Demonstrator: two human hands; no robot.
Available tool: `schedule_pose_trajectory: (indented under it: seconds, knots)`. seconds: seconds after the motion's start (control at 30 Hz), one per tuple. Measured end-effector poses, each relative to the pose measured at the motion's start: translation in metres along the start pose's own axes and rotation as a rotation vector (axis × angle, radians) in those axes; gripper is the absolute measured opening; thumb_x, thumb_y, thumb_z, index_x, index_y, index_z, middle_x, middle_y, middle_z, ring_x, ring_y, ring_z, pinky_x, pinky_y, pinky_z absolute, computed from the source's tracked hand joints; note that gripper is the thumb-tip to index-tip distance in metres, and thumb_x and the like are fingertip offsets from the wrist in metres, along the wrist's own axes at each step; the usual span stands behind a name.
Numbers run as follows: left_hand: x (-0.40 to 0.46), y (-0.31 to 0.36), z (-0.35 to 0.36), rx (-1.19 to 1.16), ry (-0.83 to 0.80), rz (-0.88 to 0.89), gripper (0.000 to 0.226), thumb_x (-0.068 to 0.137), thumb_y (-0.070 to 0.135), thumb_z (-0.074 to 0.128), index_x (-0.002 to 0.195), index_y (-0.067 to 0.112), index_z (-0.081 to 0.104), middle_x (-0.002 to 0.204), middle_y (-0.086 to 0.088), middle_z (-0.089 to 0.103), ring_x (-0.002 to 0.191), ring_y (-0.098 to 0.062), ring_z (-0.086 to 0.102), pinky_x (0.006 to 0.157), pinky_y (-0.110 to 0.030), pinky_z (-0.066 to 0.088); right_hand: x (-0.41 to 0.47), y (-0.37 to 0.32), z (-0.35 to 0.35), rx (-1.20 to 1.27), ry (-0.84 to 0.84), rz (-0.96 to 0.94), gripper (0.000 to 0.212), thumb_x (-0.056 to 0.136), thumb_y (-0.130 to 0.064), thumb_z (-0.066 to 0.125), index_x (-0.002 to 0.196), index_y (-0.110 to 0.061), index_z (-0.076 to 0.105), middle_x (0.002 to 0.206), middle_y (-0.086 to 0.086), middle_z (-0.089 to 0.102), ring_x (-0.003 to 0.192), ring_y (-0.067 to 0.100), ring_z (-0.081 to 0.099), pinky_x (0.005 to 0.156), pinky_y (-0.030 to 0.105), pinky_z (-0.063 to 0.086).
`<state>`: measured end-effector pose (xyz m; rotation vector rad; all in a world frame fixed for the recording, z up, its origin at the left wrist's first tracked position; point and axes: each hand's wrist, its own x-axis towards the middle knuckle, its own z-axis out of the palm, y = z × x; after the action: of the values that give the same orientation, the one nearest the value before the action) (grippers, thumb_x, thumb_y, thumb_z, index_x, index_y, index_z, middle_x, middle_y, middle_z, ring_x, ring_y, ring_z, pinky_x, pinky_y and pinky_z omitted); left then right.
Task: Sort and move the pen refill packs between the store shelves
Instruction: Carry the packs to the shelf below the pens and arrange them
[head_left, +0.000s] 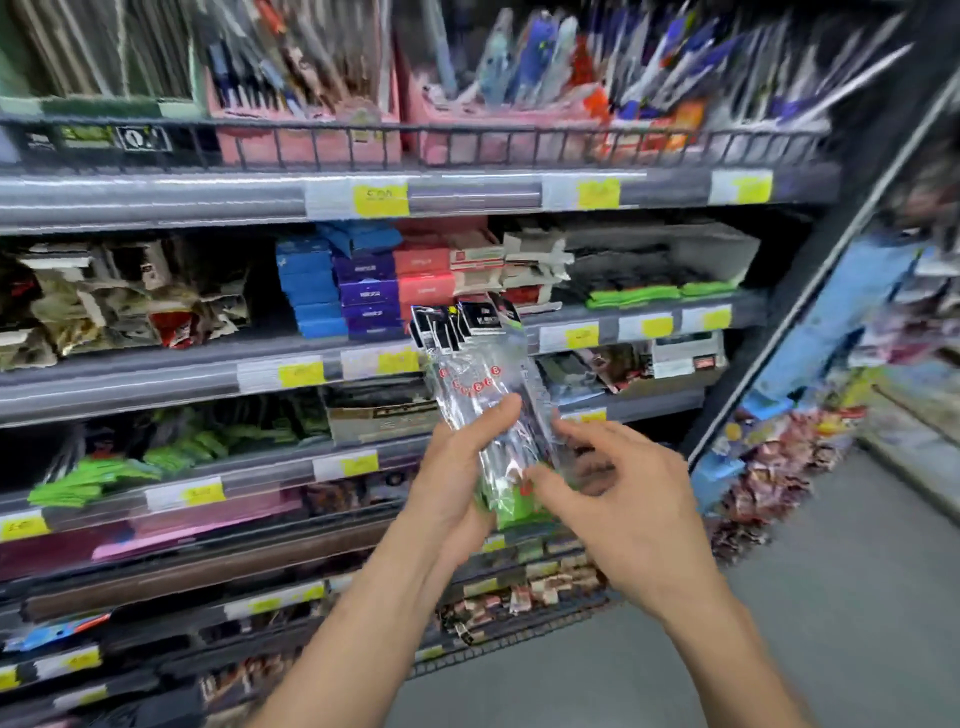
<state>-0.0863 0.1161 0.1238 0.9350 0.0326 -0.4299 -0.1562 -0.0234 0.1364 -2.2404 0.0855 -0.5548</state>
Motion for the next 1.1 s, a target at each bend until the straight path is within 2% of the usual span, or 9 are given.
schedule_pose_trajectory:
  seconds: [0.17,0.33,0.5,0.6,0.67,0.77,0.87,0.97,1.1]
  knots:
    - [0.03,-0.039,0.075,0.013,0.014,-0.031,0.055,0.075,0.028,0.083,0.127,0.01,0.073,0.122,-0.02,0.076,0.108,-0.038,0.075,0.088,-0.052,0.061,0.023,0.051,-0.069,0.141,-0.012,0.146,0.056,0.064,-0.06,0.074,0.117,-0.04,0.073,0.1,-0.026,0.072,0.082,0.003,0.07,0.074,0.015,0.054]
    - [0.07,-0.061,0.127,0.0,0.045,-0.104,0.057,0.073,0.029,0.083,0.125,0.008,0.073,0.111,-0.02,0.079,0.088,-0.031,0.078,0.06,-0.038,0.063,0.055,0.096,-0.113,0.557,0.061,0.319,0.012,0.09,-0.018,0.076,0.092,-0.029,0.08,0.081,-0.006,0.075,0.071,0.015,0.071,0.065,0.03,0.061]
    - [0.116,-0.08,0.163,0.008,0.056,-0.133,0.087,0.066,0.028,0.088,0.142,0.003,0.054,0.126,-0.031,0.069,0.105,-0.043,0.072,0.088,-0.058,0.06,0.097,0.138,-0.14,0.687,0.114,0.471,0.027,0.098,-0.008,0.06,0.082,-0.019,0.079,0.072,-0.003,0.068,0.059,0.013,0.063,0.061,0.034,0.06]
    - [0.145,-0.095,0.18,-0.019,0.049,-0.117,0.087,0.064,0.027,0.089,0.14,0.002,0.054,0.121,-0.029,0.072,0.097,-0.042,0.074,0.078,-0.054,0.062,0.12,0.162,-0.15,0.669,0.138,0.488,0.023,0.099,-0.011,0.06,0.088,-0.019,0.079,0.077,0.001,0.07,0.059,0.014,0.063,0.061,0.033,0.06]
    - [0.159,-0.104,0.19,-0.004,0.067,-0.103,0.098,0.055,0.034,0.094,0.141,0.007,0.054,0.13,-0.027,0.068,0.113,-0.045,0.07,0.09,-0.059,0.059,0.131,0.176,-0.158,0.686,0.181,0.505,0.029,0.099,-0.012,0.06,0.085,-0.028,0.079,0.07,-0.005,0.07,0.057,0.014,0.066,0.06,0.031,0.06]
    - [0.176,-0.113,0.201,0.013,0.103,-0.057,0.11,0.043,0.043,0.098,0.141,0.014,0.056,0.145,-0.021,0.059,0.135,-0.047,0.054,0.111,-0.071,0.041,0.154,0.196,-0.172,0.841,0.224,0.62,0.017,0.1,-0.011,0.06,0.093,-0.014,0.074,0.085,-0.002,0.071,0.069,0.027,0.076,0.058,0.032,0.06]
    - [0.188,-0.116,0.213,0.019,0.164,-0.007,0.109,0.04,0.047,0.097,0.138,0.018,0.058,0.141,-0.012,0.062,0.133,-0.037,0.056,0.112,-0.067,0.04,0.177,0.211,-0.18,0.978,0.165,0.661,0.009,0.1,-0.01,0.06,0.104,-0.006,0.067,0.086,0.005,0.068,0.066,0.029,0.073,0.055,0.034,0.058]
    - [0.205,-0.116,0.228,-0.005,0.232,0.046,0.107,0.042,0.042,0.094,0.136,0.005,0.058,0.131,-0.017,0.065,0.118,-0.039,0.062,0.101,-0.051,0.048,0.196,0.223,-0.182,0.945,0.053,0.638,0.007,0.096,-0.009,0.063,0.096,-0.006,0.07,0.066,0.004,0.062,0.055,0.016,0.06,0.05,0.03,0.05]
    - [0.215,-0.121,0.246,-0.074,0.284,0.113,0.107,0.048,0.037,0.096,0.14,0.002,0.055,0.145,-0.023,0.059,0.137,-0.044,0.052,0.114,-0.064,0.039,0.208,0.242,-0.179,0.66,-0.14,0.538,0.019,0.093,-0.017,0.069,0.078,-0.021,0.081,0.064,0.0,0.064,0.056,0.008,0.056,0.049,0.027,0.049]
